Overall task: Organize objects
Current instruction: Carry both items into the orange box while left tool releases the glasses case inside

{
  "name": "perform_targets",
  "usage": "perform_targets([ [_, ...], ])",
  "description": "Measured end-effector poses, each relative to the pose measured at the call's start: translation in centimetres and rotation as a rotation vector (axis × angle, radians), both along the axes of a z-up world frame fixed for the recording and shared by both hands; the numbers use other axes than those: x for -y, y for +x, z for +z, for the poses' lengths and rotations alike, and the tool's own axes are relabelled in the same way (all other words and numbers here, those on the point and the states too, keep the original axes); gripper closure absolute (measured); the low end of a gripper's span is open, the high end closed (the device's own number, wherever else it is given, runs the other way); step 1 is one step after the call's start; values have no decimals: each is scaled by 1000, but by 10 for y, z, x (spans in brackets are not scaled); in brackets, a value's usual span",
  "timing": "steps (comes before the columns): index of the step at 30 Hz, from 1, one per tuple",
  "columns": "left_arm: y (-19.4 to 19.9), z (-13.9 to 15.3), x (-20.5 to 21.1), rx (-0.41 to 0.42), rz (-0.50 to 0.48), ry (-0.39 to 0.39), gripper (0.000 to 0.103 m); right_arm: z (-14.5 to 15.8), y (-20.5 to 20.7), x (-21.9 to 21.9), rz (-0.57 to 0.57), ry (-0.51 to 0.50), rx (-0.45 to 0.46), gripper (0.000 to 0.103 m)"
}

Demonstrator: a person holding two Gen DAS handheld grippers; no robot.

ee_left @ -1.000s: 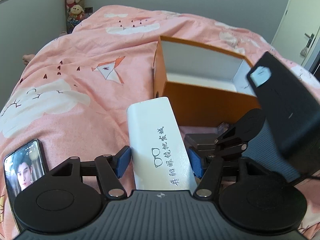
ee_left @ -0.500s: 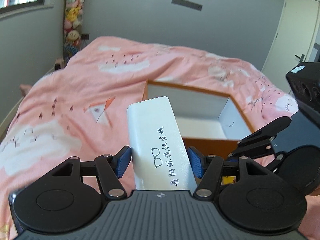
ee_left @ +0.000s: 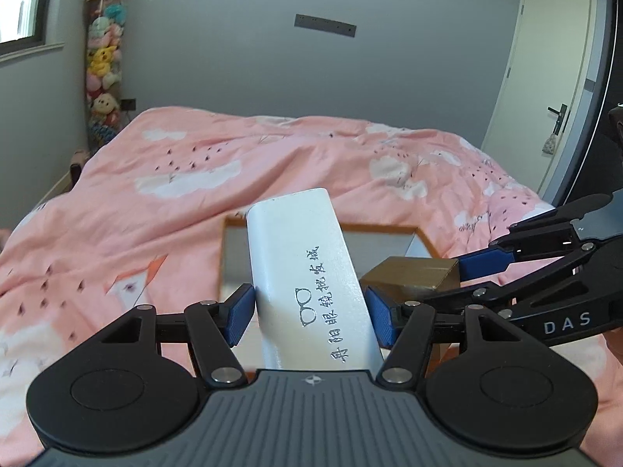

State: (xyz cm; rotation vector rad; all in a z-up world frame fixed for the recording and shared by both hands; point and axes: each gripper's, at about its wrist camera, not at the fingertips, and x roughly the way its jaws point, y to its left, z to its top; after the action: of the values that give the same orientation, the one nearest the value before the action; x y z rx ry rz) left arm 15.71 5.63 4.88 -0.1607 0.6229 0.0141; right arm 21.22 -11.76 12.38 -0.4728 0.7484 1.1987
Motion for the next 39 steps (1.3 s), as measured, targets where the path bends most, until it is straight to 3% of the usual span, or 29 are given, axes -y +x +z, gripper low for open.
perform_targets([
  [5,36,-7,9,-10,-19,32,32,-3,30,-5,-78,-2,63,56],
  [9,60,-23,15,-49,-34,62,32,-18,55,-10,-130,-26,62,56],
  [24,99,-103,28,-274,-49,199,32,-93,112,-29,-218,-122,-115,56],
  [35,112,-119,31,-389,-46,299,31,-112,113,-49,-205,-146,-179,56],
  [39,118,-122,30,-437,-47,295,31,-113,113,-49,-205,-148,-195,56],
])
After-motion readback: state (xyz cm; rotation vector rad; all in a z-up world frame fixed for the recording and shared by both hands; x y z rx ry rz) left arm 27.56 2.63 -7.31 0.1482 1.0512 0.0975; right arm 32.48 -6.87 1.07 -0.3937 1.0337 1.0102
